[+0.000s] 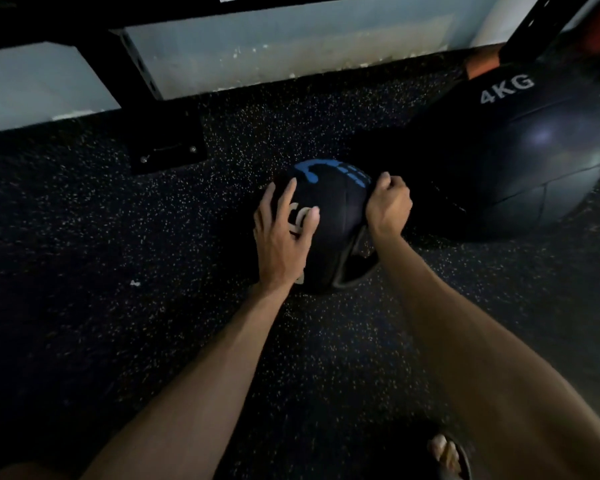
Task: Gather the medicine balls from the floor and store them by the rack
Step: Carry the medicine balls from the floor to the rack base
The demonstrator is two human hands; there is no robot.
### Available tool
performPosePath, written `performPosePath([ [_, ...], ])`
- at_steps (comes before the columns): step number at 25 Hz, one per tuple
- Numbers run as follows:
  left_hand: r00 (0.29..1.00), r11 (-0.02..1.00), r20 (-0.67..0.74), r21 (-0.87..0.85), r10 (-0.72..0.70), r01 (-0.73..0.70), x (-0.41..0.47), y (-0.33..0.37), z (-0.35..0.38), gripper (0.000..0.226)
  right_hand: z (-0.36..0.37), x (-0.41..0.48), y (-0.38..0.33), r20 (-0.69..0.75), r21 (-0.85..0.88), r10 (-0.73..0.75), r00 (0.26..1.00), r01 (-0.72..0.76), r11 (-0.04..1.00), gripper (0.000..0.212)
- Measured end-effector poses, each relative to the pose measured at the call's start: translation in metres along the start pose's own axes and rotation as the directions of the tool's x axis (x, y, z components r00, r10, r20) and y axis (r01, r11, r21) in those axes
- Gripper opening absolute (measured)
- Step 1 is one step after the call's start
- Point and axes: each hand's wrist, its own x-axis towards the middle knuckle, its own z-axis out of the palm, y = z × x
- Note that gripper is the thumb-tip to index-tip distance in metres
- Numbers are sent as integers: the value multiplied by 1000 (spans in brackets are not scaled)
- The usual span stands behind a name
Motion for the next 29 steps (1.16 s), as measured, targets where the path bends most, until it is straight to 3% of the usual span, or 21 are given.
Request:
performPosePath([
  [3,999,998,-6,53,35,-35,26,16,16,59,-7,-3,4,13,44,-233,972,232,972,51],
  [5,997,996,70,86,34,-40,60,26,23,63,-3,-26,14,72,-76,-422,904,427,901,55],
  [6,994,996,110,85,6,-15,79,32,27,67,0,-35,17,96,-129,-443,891,453,882,59],
  [9,995,990,68,126,-75,66,112,50,39,76,4,-15,0,133,-152,-325,936,343,927,65],
  [11,999,987,32,161,-25,19,97,49,46,71,2,16,-15,165,-150,-195,967,220,964,65],
  [14,990,994,142,107,15,-31,58,33,52,65,4,46,-22,173,-159,-83,981,111,981,66],
  [17,962,998,269,38,-56,47,76,29,43,64,10,49,-30,173,-197,-55,983,89,976,68],
  [20,900,984,402,122,-166,127,83,39,18,65,-6,33,-46,256,-268,-21,966,92,959,68],
  [22,867,956,411,195,-283,219,70,50,-13,59,-30,0,-56,318,-403,-49,947,181,897,62],
  [25,820,877,377,388,-431,283,21,76,-90,33,-73,-72,-78,500,-490,-88,862,365,791,41],
  [29,720,783,394,524,-571,335,-59,135,-256,26,-157,-206,-140,818,-433,-4,576,619,655,23],
])
